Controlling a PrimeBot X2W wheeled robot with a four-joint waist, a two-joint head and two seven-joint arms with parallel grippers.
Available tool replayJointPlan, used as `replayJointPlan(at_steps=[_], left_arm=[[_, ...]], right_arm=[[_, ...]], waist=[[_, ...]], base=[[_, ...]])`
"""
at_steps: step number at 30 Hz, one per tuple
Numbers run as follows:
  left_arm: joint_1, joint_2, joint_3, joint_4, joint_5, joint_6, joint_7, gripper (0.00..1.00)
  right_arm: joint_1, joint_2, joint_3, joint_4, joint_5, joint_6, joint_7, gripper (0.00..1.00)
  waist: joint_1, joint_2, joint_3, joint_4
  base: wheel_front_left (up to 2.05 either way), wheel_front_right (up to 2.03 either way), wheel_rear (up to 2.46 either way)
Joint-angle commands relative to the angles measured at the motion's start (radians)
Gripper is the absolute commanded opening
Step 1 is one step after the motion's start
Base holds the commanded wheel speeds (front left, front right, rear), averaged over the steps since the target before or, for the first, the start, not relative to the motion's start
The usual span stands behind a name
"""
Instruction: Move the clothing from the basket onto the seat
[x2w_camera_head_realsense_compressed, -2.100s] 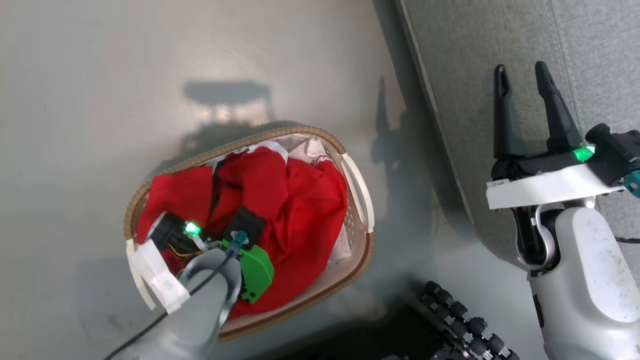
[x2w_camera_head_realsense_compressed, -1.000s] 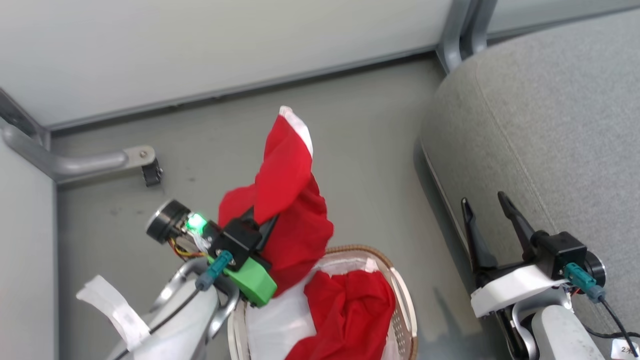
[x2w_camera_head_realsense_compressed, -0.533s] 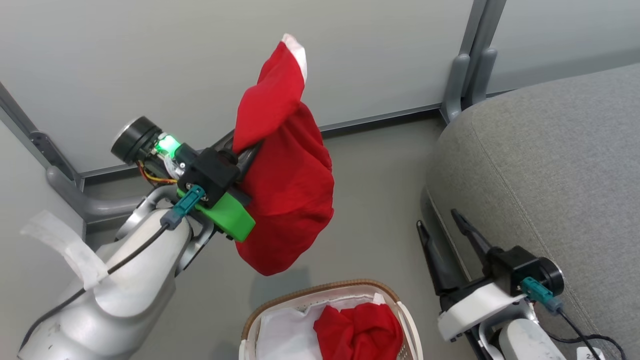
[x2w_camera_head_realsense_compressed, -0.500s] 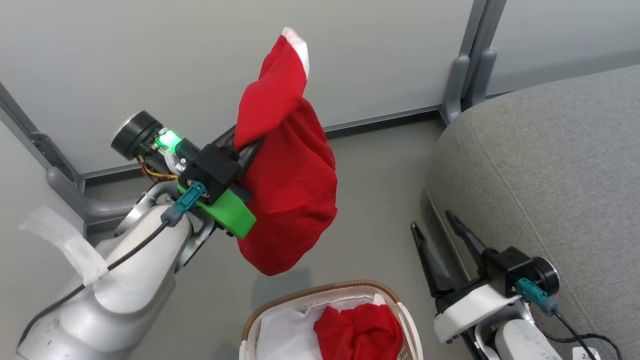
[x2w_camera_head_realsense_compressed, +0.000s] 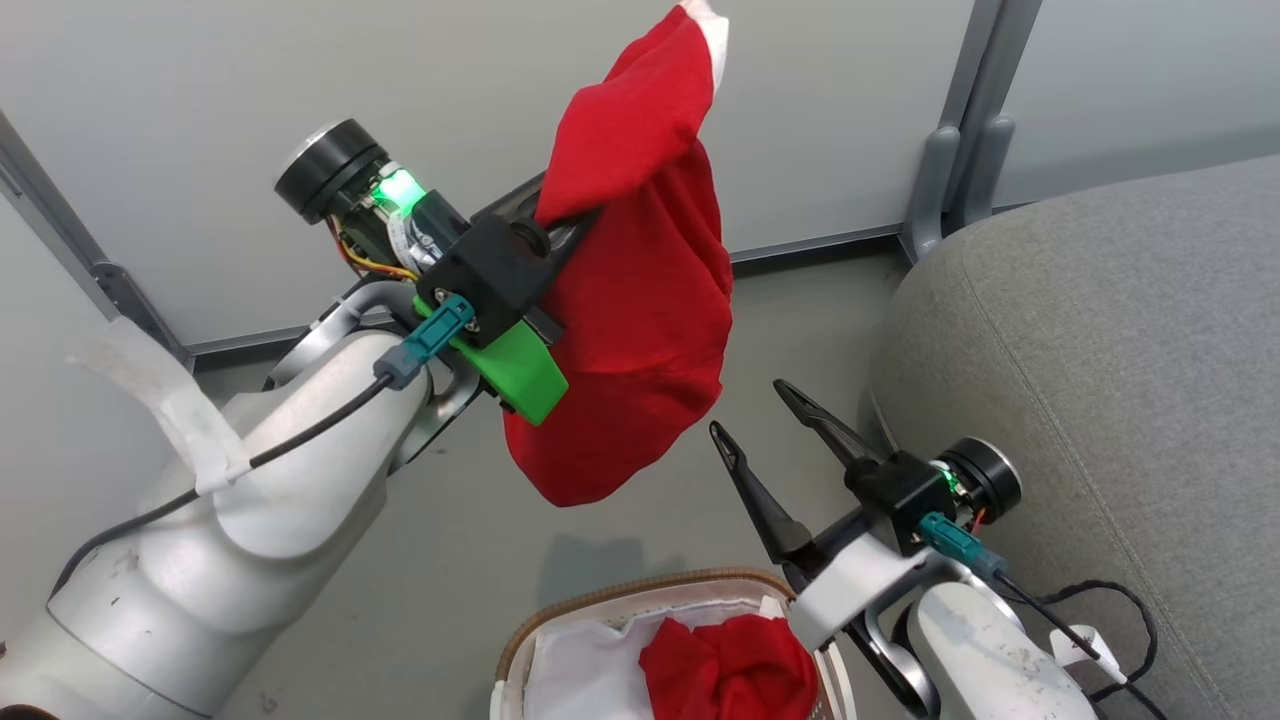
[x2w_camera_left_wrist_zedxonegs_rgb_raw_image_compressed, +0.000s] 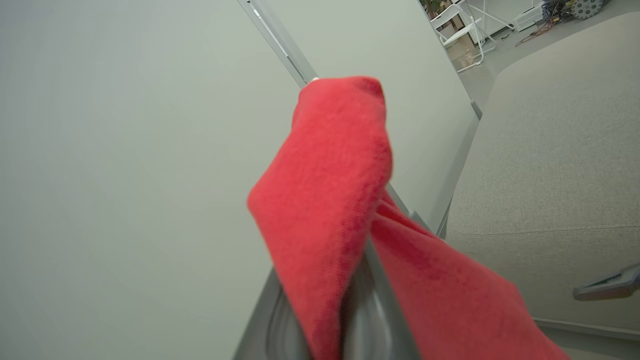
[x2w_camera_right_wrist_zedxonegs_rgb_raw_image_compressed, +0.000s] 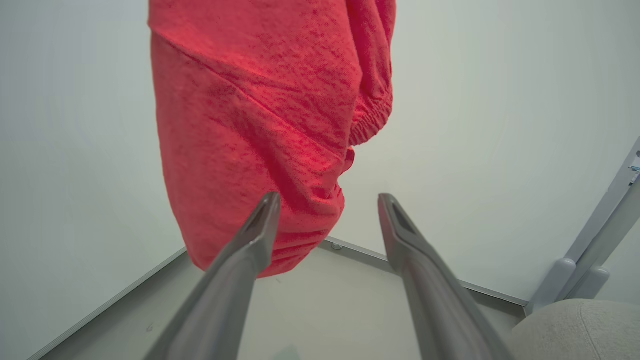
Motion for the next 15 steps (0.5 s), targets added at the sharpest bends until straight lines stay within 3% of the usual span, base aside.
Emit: replayJointPlan(at_steps=[1, 15], left_arm=[[-0.025, -0.007, -0.010, -0.001, -0.009, -0.002, -0.001, 0.00], [-0.067, -0.036, -0.109, -0.053, -0.054, -0.002, -0.007, 0.00]], right_arm=[[-0.024, -0.004, 0.013, 0.014, -0.009, -0.001, -0.002, 1.00], [-0.142, -0.003, 0.074, 0.139, -0.040, -0.001, -0.002, 1.00]], waist=[[0.0001, 0.0000, -0.003, 0.007], [0.0001, 0.0000, -0.019, 0.047]], base=[[0.00, 0.00, 0.00], [0.00, 0.00, 0.00]])
